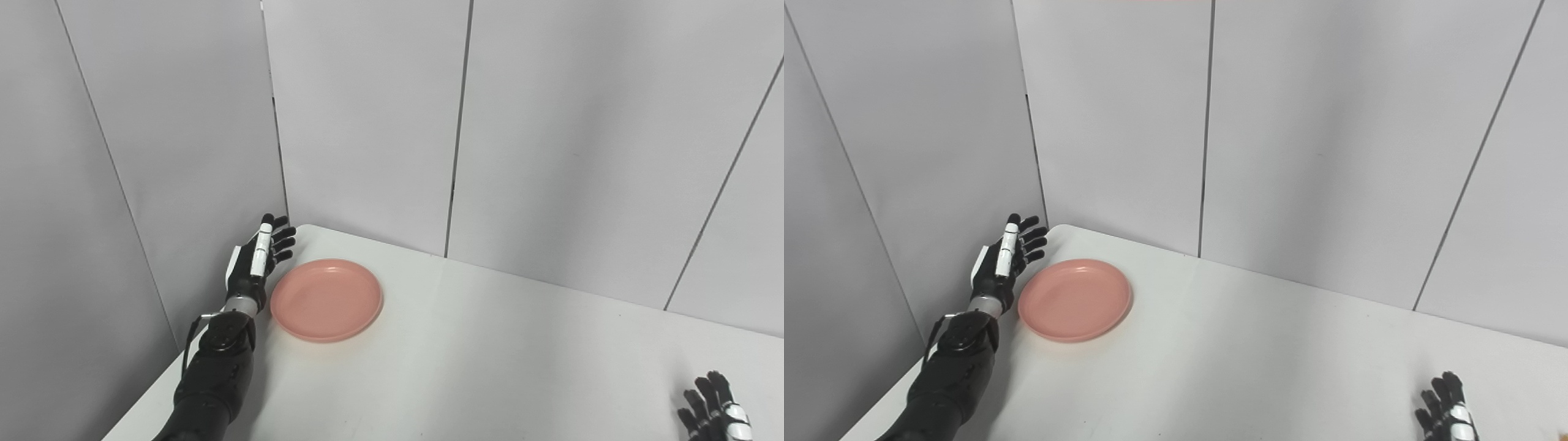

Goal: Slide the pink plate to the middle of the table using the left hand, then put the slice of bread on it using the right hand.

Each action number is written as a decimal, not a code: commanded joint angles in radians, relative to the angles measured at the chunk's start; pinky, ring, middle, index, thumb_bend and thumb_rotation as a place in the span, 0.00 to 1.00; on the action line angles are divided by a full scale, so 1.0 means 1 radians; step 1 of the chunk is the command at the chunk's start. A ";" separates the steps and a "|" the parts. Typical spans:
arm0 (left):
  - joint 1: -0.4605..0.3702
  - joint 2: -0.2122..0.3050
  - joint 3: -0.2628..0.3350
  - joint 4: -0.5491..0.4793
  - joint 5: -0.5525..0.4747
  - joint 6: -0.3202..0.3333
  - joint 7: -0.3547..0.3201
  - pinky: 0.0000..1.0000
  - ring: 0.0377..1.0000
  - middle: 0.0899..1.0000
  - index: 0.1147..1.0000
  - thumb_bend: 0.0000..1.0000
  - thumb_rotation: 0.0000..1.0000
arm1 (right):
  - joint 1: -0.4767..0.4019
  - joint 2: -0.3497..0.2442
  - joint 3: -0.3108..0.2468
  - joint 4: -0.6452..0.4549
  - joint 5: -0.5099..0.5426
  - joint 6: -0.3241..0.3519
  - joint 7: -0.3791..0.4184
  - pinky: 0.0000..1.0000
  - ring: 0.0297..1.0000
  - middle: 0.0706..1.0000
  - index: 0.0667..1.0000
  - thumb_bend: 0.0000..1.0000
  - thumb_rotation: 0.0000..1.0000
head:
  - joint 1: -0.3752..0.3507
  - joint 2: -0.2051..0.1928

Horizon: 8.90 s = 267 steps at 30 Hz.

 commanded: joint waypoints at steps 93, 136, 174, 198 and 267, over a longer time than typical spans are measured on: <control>0.196 -0.322 -0.167 -0.491 -0.103 0.192 -0.187 0.83 0.87 0.87 0.84 0.71 1.00 | -0.014 0.044 0.028 -0.172 -0.059 0.011 -0.074 1.00 0.99 0.99 0.99 0.65 0.91 | -0.372 0.155; 0.356 -0.531 -0.306 -0.735 -0.011 0.249 -0.120 0.90 0.87 0.87 0.85 0.70 0.97 | -0.028 0.078 0.073 -0.253 -0.148 0.112 -0.141 1.00 0.97 0.97 0.97 0.66 0.87 | -0.572 0.258; 0.311 -0.618 -0.380 -0.641 0.094 0.172 -0.031 0.91 0.89 0.89 0.86 0.70 1.00 | -0.157 -0.409 -0.149 -0.351 -0.014 0.247 -0.036 0.94 0.90 0.89 0.90 0.63 0.59 | -0.530 0.312; 0.317 -0.548 -0.335 -0.677 0.006 0.234 -0.106 0.93 0.92 0.92 0.90 0.67 1.00 | -0.216 -0.874 -0.006 0.043 -0.458 0.101 0.182 0.85 0.94 0.95 0.90 0.95 0.40 | -0.807 0.275; 0.328 -0.490 -0.303 -0.675 -0.023 0.191 -0.172 0.94 0.92 0.92 0.90 0.67 1.00 | -0.414 -0.908 0.367 0.188 -0.973 0.021 0.439 0.94 0.97 0.96 1.00 1.00 0.37 | -0.986 0.214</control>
